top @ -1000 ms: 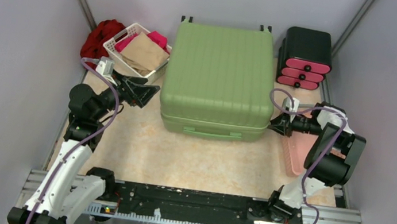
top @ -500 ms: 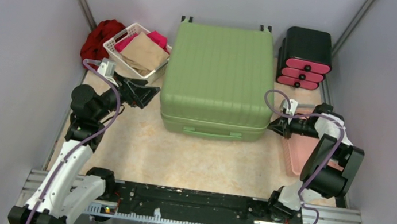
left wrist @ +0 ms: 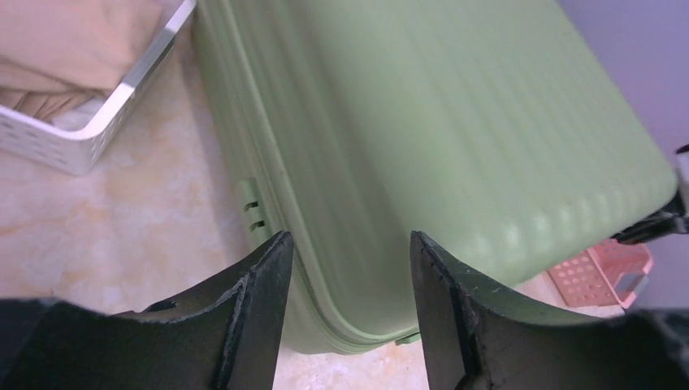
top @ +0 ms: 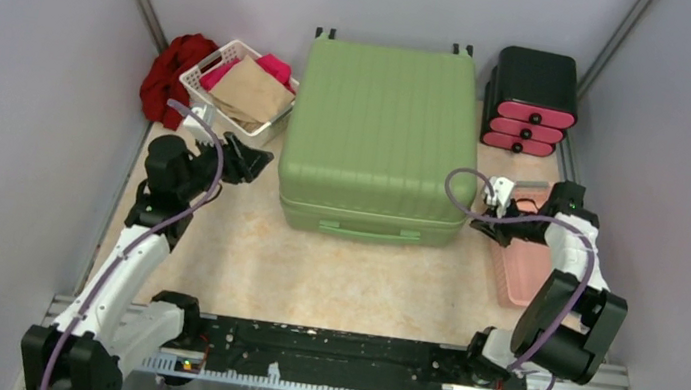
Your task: Open, take out, and arrange the luggage
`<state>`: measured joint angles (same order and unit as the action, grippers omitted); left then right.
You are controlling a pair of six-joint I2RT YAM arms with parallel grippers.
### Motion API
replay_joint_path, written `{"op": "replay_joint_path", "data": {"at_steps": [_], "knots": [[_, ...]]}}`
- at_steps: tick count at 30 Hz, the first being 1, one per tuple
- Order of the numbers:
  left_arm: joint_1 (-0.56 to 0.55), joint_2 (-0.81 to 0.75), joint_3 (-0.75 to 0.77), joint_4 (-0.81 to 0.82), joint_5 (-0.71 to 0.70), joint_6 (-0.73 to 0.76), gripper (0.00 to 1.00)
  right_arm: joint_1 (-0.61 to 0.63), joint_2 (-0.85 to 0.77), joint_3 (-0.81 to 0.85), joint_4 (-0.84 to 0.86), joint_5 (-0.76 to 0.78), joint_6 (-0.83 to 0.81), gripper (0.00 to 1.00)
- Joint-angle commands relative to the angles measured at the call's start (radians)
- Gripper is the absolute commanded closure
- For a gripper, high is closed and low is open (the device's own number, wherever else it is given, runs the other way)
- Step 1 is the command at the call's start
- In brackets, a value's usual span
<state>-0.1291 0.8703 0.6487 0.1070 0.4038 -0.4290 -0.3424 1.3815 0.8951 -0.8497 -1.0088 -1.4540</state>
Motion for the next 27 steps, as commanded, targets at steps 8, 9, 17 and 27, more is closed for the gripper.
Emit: {"op": "replay_joint_path", "data": {"at_steps": [8, 9, 17, 27], "knots": [[-0.006, 0.096, 0.041, -0.047, -0.087, 0.034, 0.46, 0.103, -0.156, -0.075, -0.059, 0.125, 0.006, 1.0], [-0.007, 0.103, 0.039, -0.047, -0.083, 0.035, 0.47, 0.116, -0.167, -0.081, -0.052, 0.132, 0.018, 1.0], [-0.009, 0.182, 0.031, -0.015, -0.014, 0.022, 0.49, 0.177, -0.261, -0.122, -0.035, 0.178, 0.12, 1.0], [-0.024, 0.234, 0.034, 0.024, 0.023, -0.005, 0.49, 0.194, -0.327, -0.155, -0.129, 0.188, 0.079, 1.0]]}}
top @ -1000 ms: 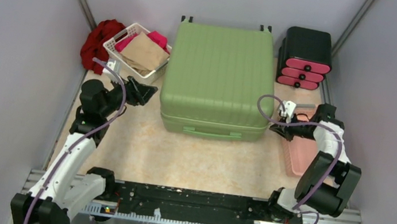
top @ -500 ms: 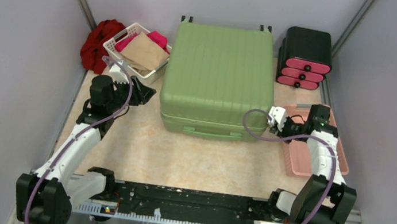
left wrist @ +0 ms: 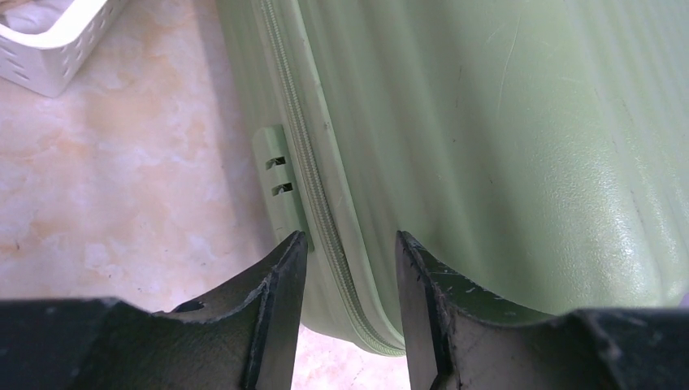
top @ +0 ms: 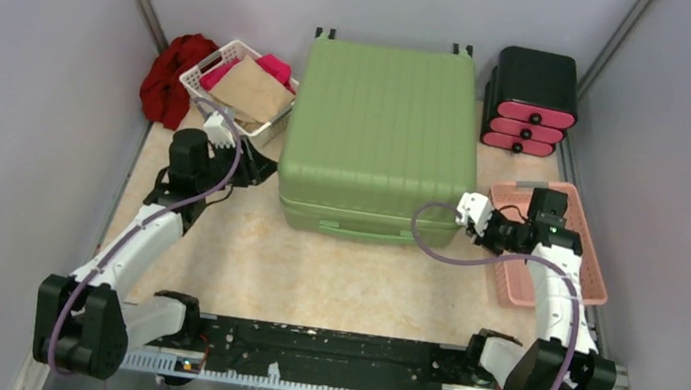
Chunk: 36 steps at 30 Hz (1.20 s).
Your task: Open, take out, and arrange the luggage
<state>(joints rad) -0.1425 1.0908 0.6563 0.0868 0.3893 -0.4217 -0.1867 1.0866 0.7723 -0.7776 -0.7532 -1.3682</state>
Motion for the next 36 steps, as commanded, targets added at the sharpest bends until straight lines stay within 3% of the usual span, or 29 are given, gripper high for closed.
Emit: {"op": "replay_joint_path", "data": {"at_steps": [1, 6, 19, 31, 36], "knots": [[-0.012, 0.017, 0.026, 0.047, 0.043, -0.014, 0.49, 0.045, -0.033, -0.035, -0.206, -0.066, -0.011, 1.0], [-0.03, 0.033, 0.027, 0.057, 0.069, -0.021, 0.5, 0.099, -0.034, -0.05, -0.2, -0.055, 0.01, 1.0], [-0.102, 0.076, 0.022, 0.073, 0.084, -0.04, 0.51, 0.311, -0.084, -0.091, -0.046, -0.008, 0.254, 1.0], [-0.115, 0.05, 0.001, 0.082, 0.092, -0.062, 0.51, 0.329, -0.169, -0.082, -0.217, -0.067, 0.167, 1.0], [-0.117, 0.037, -0.026, 0.144, 0.141, -0.095, 0.51, 0.329, -0.169, -0.085, -0.205, -0.065, 0.185, 1.0]]}}
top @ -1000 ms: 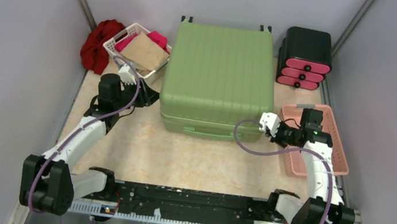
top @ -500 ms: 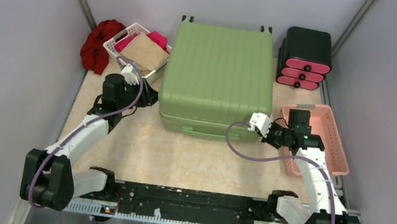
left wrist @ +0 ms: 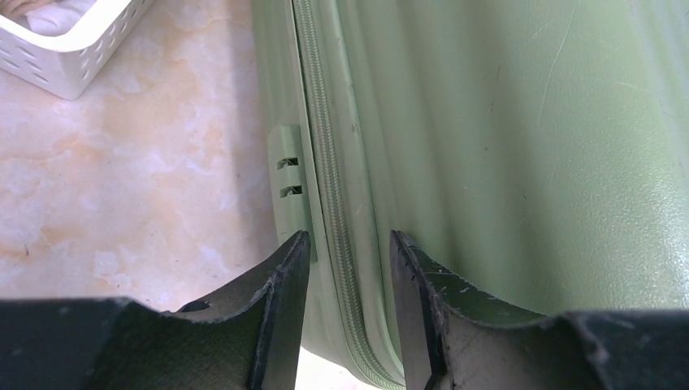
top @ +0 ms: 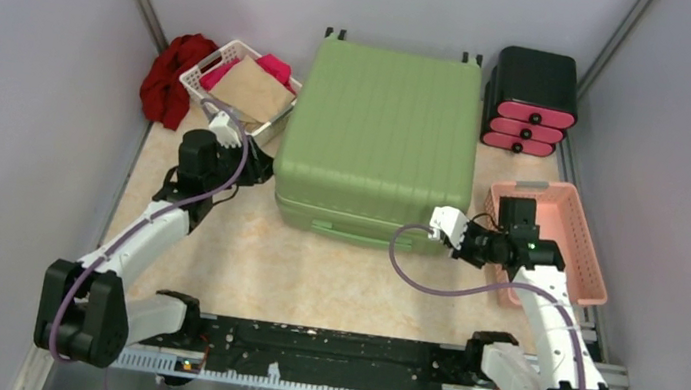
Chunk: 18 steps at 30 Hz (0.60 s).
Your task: Open, take out, and arrange the luggage
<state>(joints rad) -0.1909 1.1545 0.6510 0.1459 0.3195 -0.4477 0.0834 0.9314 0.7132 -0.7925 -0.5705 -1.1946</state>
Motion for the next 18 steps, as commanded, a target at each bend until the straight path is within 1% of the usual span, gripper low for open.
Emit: {"op": "replay_joint_path", "data": {"at_steps": [1, 4, 8, 11, 18], "knots": [[-0.068, -0.028, -0.025, 0.096, 0.219, -0.075, 0.51, 0.061, -0.014, -0.026, -0.179, -0.251, 0.028, 1.0], [-0.072, -0.032, -0.036, 0.112, 0.237, -0.089, 0.51, 0.073, -0.016, -0.026, -0.131, -0.244, 0.092, 1.0], [-0.084, -0.036, -0.052, 0.122, 0.244, -0.096, 0.51, 0.109, -0.028, -0.057, -0.018, -0.217, 0.201, 1.0], [-0.096, -0.042, -0.057, 0.121, 0.244, -0.1, 0.51, 0.166, -0.04, -0.075, 0.048, -0.17, 0.286, 1.0], [-0.118, -0.052, -0.062, 0.125, 0.216, -0.111, 0.51, 0.245, -0.045, -0.063, 0.142, -0.053, 0.487, 1.0]]}}
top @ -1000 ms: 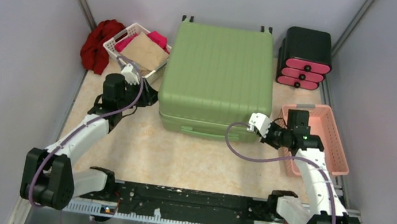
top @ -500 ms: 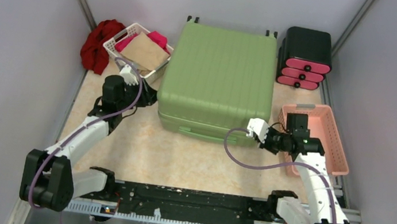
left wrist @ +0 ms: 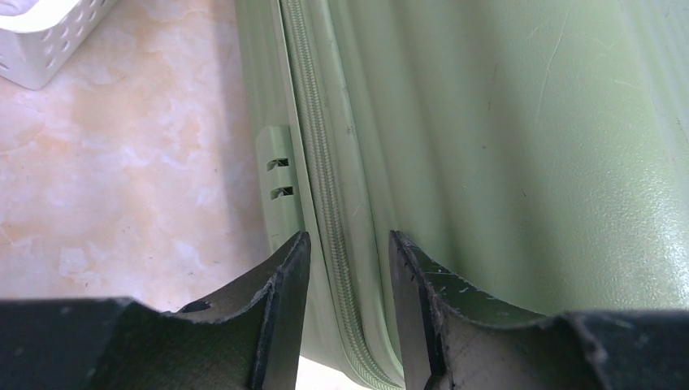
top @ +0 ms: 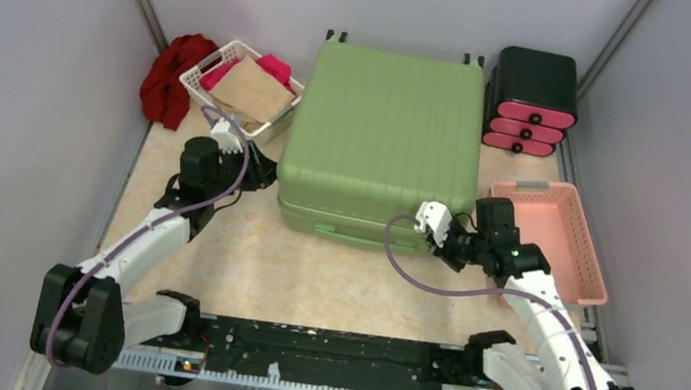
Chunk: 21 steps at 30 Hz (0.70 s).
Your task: Open, take out, and arrange the luggage
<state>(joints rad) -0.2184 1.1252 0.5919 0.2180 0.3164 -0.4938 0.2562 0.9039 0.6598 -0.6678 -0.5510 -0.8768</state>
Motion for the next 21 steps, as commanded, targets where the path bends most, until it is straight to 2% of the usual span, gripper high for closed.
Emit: {"op": "replay_joint_path", "data": {"at_steps": [1, 6, 13, 21], "knots": [[-0.094, -0.024, -0.006, 0.056, 0.218, -0.068, 0.51, 0.079, -0.024, -0.015, 0.038, -0.046, 0.214, 1.0], [-0.103, -0.035, -0.016, 0.067, 0.2, -0.085, 0.51, 0.129, -0.05, -0.042, 0.107, 0.108, 0.389, 1.0], [-0.117, -0.055, -0.043, 0.099, 0.191, -0.11, 0.51, 0.28, -0.113, -0.064, 0.174, 0.206, 0.448, 1.0], [-0.126, -0.073, -0.052, 0.103, 0.191, -0.113, 0.51, 0.336, 0.002, -0.008, 0.225, 0.191, 0.531, 1.0]]}}
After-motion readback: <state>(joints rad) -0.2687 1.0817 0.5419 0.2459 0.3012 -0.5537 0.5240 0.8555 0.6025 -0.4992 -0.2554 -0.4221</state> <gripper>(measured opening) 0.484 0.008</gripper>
